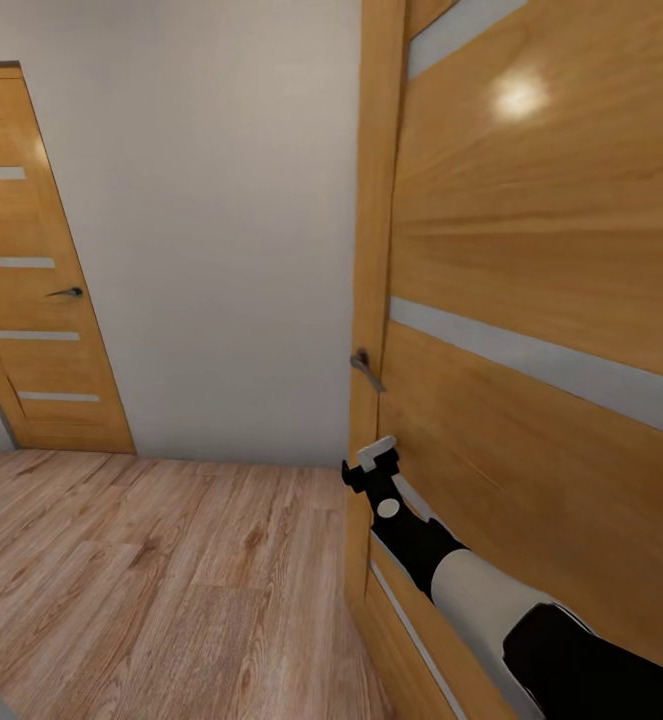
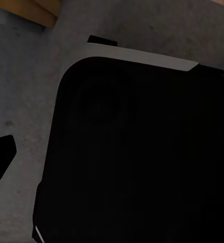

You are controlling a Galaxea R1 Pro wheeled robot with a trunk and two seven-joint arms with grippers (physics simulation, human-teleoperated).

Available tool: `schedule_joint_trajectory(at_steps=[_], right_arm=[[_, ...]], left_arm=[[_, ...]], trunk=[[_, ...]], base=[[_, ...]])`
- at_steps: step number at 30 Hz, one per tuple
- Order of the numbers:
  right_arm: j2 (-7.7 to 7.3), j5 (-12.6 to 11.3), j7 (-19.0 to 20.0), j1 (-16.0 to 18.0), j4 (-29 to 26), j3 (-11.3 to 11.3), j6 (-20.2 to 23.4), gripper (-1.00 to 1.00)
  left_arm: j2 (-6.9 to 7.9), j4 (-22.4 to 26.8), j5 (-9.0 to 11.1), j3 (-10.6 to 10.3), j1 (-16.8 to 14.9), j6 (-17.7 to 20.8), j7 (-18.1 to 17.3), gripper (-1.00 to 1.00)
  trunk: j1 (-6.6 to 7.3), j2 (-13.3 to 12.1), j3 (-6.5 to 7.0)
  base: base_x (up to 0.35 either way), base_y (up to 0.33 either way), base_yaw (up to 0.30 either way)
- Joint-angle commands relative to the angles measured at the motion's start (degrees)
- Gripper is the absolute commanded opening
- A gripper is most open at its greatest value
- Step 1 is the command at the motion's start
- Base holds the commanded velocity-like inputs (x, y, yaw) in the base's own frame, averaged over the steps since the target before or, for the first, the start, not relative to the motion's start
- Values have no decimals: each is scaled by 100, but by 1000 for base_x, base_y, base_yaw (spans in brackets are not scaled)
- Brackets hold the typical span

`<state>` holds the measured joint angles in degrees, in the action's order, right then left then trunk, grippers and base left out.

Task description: Move the two storage containers from the living room to the garage. In the garage, place one container on the floor and stack the other container on top of it (either order is fine).

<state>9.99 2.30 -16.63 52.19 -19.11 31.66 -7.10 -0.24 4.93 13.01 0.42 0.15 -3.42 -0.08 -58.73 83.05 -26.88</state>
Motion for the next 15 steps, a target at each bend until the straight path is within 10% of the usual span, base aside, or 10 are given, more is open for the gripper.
schedule_joint_trajectory(at_steps=[1, 15], right_arm=[[1, 8, -60, 8, 14, -63, -6, 100], [-429, 2, -60, 150, -10, -608, 4, 100]], left_arm=[[-1, 8, 35, 2, 3, -9, -1, 100], [-2, 8, 35, 2, 2, -9, -1, 100]], trunk=[[0, 3, -5], [0, 3, -5]], base=[[0, 0, 0], [0, 0, 0]])
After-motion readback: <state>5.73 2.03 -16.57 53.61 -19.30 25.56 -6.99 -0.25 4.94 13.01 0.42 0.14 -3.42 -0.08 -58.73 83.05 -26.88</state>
